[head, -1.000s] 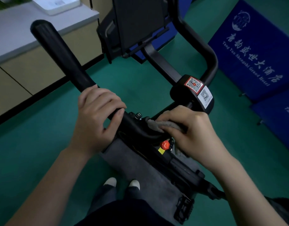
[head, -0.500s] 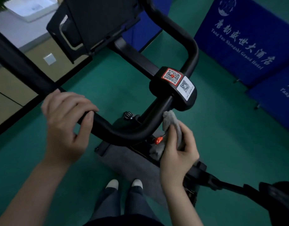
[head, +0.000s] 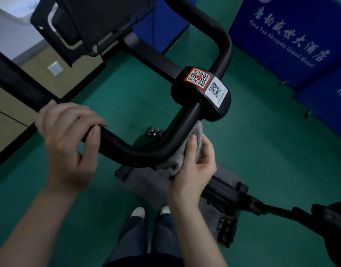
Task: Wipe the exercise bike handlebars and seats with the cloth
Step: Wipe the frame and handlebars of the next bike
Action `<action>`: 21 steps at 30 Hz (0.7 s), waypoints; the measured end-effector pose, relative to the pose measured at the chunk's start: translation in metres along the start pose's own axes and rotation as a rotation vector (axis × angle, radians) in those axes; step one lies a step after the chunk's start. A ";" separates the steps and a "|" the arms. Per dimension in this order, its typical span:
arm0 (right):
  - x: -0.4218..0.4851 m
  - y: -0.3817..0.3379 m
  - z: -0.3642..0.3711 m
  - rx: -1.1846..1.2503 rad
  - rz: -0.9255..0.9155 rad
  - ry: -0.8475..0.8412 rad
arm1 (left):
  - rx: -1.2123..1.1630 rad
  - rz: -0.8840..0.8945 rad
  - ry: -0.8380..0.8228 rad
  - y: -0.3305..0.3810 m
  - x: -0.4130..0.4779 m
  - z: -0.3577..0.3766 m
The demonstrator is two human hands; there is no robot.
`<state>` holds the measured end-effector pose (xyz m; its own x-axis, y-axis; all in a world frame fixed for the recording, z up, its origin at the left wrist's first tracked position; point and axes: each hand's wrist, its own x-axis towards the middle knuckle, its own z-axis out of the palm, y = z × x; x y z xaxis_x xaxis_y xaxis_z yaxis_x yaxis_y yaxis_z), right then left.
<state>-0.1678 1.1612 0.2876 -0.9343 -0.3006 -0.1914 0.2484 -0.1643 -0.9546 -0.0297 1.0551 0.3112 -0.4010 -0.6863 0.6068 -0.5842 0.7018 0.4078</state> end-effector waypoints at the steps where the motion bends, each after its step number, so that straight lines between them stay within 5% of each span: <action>1: -0.005 0.000 -0.002 0.004 0.019 -0.011 | 0.001 -0.001 0.004 0.000 0.000 0.000; 10: 0.033 -0.005 0.018 0.139 0.066 0.114 | 0.000 0.014 0.019 0.000 0.000 0.000; 21: -0.041 0.000 0.006 0.218 0.263 -0.046 | -0.006 0.038 0.068 -0.001 0.000 0.002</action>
<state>-0.1280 1.1680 0.2972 -0.8201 -0.4004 -0.4089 0.5323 -0.2713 -0.8019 -0.0310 1.0541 0.3098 -0.3734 -0.6448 0.6670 -0.5651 0.7282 0.3876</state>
